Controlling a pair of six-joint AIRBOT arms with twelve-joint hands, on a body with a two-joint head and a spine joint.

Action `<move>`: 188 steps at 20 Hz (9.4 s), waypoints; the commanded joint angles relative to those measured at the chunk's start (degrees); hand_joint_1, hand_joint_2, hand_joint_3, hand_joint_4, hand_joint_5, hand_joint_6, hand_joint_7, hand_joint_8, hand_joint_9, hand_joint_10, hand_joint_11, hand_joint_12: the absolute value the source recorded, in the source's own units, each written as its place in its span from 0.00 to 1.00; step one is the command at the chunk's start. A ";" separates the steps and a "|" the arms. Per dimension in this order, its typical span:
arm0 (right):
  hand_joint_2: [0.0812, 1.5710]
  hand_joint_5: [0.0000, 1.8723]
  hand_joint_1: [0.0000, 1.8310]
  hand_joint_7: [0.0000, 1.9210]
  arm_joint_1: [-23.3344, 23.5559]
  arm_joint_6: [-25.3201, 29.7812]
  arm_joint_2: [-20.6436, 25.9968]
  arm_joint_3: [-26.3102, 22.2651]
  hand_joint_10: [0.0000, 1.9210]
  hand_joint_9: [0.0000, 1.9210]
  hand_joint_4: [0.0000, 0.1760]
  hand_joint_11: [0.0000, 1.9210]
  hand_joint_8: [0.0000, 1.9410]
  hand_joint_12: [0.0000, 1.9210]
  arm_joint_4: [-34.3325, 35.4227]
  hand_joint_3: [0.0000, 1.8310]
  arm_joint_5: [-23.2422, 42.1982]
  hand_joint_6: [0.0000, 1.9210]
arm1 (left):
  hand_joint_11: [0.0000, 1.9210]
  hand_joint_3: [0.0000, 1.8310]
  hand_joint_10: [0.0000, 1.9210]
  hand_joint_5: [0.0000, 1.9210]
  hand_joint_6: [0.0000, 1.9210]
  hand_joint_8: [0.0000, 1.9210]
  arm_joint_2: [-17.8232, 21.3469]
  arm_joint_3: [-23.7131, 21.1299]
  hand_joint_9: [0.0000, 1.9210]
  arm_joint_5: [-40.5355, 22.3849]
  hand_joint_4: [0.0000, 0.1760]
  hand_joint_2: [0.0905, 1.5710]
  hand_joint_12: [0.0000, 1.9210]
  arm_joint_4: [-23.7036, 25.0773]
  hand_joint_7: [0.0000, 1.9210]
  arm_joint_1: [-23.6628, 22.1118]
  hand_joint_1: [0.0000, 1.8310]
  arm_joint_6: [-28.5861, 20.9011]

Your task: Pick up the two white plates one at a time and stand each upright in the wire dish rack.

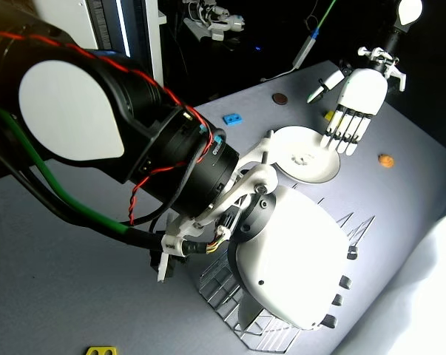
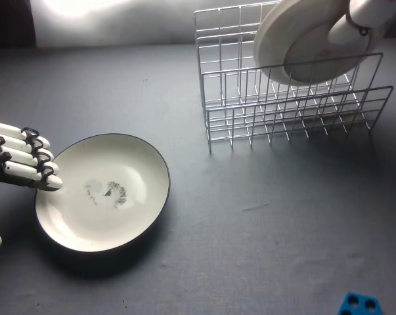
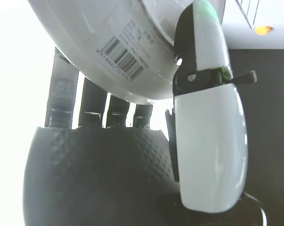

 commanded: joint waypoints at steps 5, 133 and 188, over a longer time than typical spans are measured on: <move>0.70 0.50 0.66 0.54 -0.02 2.16 0.28 0.56 0.00 0.60 0.14 0.39 0.45 0.47 -0.45 0.00 6.31 0.56 | 0.00 0.00 0.00 0.04 0.00 0.00 -0.04 0.20 0.02 -0.58 0.00 0.70 0.00 -2.36 0.04 -0.49 0.00 -0.01; 0.65 0.04 0.65 0.05 -15.99 -51.94 -14.84 -16.87 0.00 0.05 0.00 0.00 0.00 0.27 21.93 0.00 32.97 0.00 | 0.00 0.00 0.00 0.03 0.00 0.00 -1.30 -2.55 0.01 -3.71 0.00 0.70 0.00 3.15 0.03 6.87 0.00 -5.54; 0.67 0.56 0.67 0.55 -10.17 -52.22 -9.95 -21.36 0.00 0.62 0.18 0.40 0.42 0.46 28.94 0.00 32.78 0.47 | 0.00 0.00 0.00 0.05 0.00 0.00 0.85 -0.74 0.02 -4.49 0.00 0.69 0.00 0.02 0.05 -13.83 0.00 -5.53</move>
